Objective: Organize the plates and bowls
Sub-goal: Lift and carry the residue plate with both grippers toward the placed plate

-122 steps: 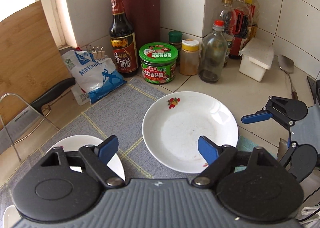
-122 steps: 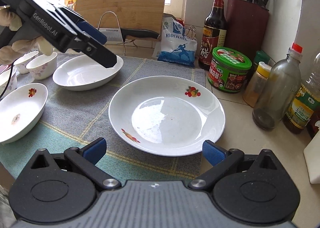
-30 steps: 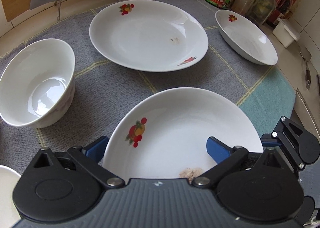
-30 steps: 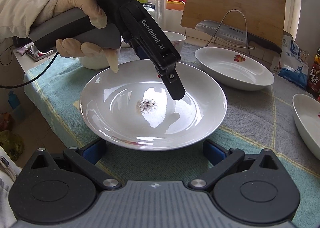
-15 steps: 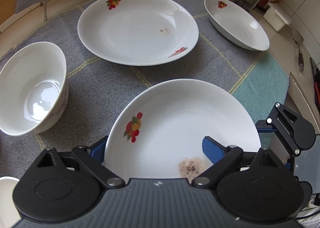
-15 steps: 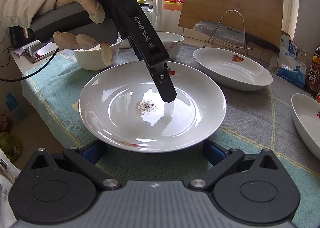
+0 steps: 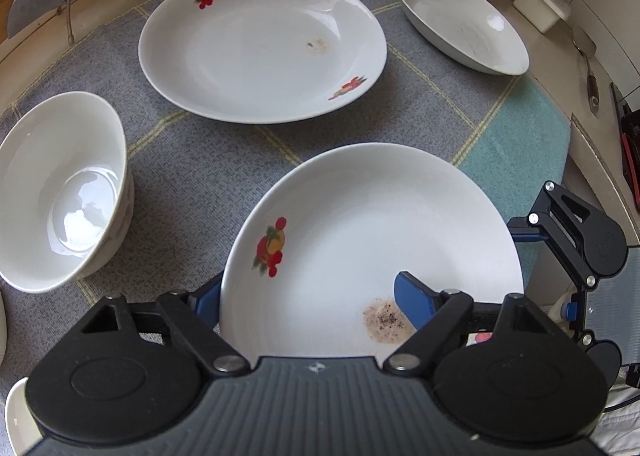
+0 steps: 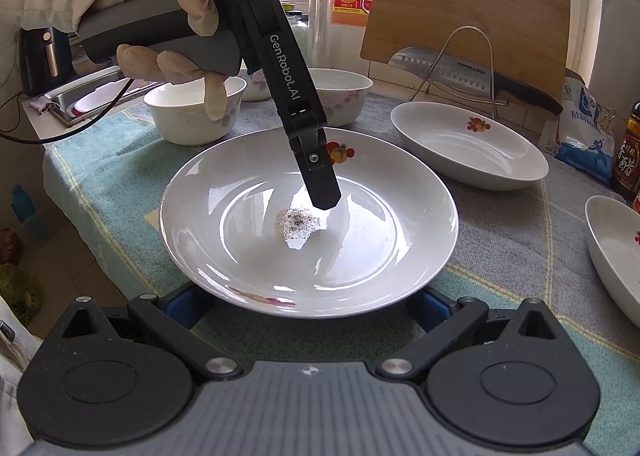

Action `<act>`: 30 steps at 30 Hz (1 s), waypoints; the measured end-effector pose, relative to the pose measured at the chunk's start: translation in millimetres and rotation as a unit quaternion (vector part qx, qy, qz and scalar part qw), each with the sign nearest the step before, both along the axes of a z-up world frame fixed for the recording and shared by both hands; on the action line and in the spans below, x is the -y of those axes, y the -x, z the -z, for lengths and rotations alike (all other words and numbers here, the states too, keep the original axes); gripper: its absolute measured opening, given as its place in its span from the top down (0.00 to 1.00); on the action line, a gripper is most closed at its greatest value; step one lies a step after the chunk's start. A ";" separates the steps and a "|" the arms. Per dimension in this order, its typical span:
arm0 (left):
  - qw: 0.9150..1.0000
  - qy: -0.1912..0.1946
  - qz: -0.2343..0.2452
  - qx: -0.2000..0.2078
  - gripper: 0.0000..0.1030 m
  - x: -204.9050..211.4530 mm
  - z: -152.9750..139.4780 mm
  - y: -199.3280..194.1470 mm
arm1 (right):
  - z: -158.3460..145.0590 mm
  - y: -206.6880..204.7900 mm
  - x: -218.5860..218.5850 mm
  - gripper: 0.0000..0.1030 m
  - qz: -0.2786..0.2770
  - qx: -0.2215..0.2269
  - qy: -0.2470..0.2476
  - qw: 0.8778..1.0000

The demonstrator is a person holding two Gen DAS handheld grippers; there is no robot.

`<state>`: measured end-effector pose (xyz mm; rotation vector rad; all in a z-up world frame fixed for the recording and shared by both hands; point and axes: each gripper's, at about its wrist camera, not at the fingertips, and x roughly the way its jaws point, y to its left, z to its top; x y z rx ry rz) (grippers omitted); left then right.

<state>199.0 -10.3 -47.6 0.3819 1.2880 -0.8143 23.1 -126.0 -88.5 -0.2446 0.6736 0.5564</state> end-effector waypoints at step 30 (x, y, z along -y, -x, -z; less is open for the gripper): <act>0.999 -0.001 -0.002 -0.049 0.18 1.6 -7.3 -11.3 | -4.7 -7.5 -0.9 0.00 -0.002 -0.021 0.010 1.000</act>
